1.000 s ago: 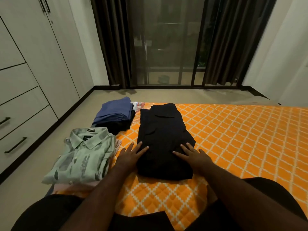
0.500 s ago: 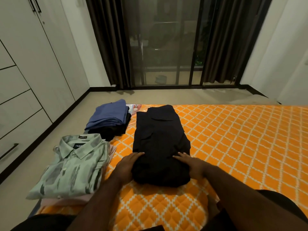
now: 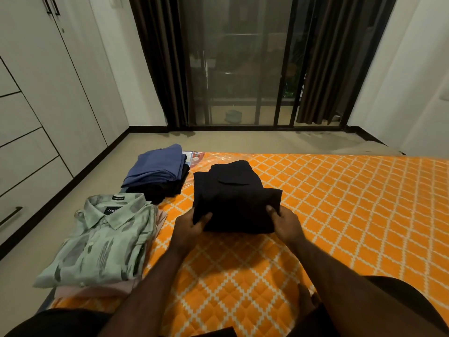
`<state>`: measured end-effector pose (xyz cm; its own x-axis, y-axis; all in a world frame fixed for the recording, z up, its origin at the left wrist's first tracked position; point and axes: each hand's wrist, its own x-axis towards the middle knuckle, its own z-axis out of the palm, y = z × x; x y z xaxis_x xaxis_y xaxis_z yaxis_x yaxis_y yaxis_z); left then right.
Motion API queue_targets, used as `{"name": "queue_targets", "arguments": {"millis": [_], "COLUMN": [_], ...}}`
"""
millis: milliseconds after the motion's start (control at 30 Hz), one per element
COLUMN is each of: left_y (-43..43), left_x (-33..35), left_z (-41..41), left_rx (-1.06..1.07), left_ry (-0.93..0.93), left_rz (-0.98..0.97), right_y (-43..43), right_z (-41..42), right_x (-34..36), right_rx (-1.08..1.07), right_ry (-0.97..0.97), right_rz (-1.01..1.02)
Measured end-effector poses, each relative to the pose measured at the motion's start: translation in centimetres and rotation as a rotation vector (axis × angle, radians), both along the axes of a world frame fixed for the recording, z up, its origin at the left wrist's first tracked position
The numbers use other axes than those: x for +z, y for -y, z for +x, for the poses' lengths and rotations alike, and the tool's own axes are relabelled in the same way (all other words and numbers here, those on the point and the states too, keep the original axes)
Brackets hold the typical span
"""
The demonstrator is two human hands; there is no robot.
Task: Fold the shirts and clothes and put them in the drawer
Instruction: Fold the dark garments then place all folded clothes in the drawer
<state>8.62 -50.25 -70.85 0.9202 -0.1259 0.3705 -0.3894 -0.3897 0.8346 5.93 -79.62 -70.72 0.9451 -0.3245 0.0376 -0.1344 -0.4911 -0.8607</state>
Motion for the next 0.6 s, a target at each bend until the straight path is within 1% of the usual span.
{"name": "queue_targets", "arguments": {"millis": [133, 200, 233, 333, 400, 467, 533, 600], "left_y": [0.8, 0.6, 0.5, 0.5, 0.4, 0.3, -0.1, -0.6], "left_x": [-1.6, -2.7, -3.3, -4.1, -4.3, -4.3, -4.3, -3.7], "left_z": [0.4, 0.7, 1.1, 2.1, 2.7, 2.8, 2.5, 1.9], "left_rx": [0.146, 0.189, 0.195, 0.199, 0.179, 0.184, 0.214, 0.223], "left_ry": [-0.019, -0.060, -0.106, -0.349, -0.429, -0.442, -0.420, -0.312], "left_rz": [0.106, 0.160, 0.208, 0.406, 0.474, 0.451, 0.342, 0.245], "right_y": [-0.9, -1.6, -1.9, -2.1, -2.0, -1.9, -1.9, -1.7], "right_z": [0.0, 0.0, 0.1, 0.8, 1.2, 1.3, 1.1, 0.8], "right_x": [-0.6, -1.1, -1.6, -2.7, -3.0, -3.1, -2.9, -2.6], "right_rx": [-0.084, -0.097, -0.093, -0.037, -0.010, -0.024, -0.049, -0.071], "right_ry": [-0.093, -0.152, -0.201, -0.382, -0.467, -0.505, -0.517, -0.487], "right_rz": [-0.242, -0.299, -0.302, -0.311, -0.333, -0.340, -0.337, -0.318]}}
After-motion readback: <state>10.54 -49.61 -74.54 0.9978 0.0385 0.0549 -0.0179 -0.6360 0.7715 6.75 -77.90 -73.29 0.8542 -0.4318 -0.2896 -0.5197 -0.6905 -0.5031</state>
